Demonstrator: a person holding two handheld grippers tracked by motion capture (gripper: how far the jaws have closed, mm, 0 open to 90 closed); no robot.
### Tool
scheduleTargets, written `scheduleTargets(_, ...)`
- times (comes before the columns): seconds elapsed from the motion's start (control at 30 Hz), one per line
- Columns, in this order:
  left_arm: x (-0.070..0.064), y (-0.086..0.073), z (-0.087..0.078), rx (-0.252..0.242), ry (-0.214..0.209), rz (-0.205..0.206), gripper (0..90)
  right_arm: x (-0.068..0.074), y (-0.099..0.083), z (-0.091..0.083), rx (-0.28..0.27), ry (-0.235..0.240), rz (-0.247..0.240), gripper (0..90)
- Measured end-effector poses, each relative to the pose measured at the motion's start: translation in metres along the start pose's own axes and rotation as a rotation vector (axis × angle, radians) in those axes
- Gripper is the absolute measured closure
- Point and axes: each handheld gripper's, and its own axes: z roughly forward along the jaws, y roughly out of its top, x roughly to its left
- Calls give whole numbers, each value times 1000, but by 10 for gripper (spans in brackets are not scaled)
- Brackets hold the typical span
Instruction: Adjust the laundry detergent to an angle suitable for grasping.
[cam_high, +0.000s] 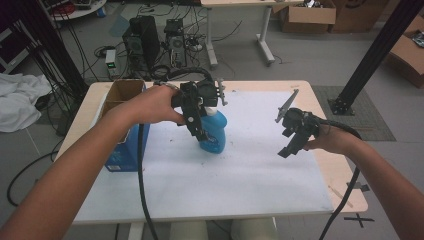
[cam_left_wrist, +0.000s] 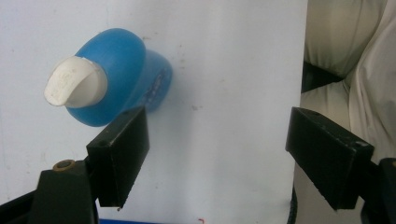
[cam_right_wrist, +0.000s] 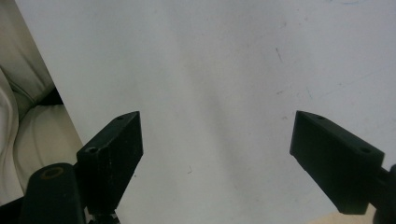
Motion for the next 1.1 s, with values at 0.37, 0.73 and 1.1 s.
scheduleTargets(0.37,-1,0,-1,-4,5,-4,221,0,0,-2,-6,-8,6,174)
scheduleTargets(0.73,-4,-1,-4,-1,5,-9,220,2,0,-8,-35,-22,25,175)
scheduleTargets(1.1,-4,-4,-7,-14,15,-11,219,2,2,-17,-114,-30,57,164)
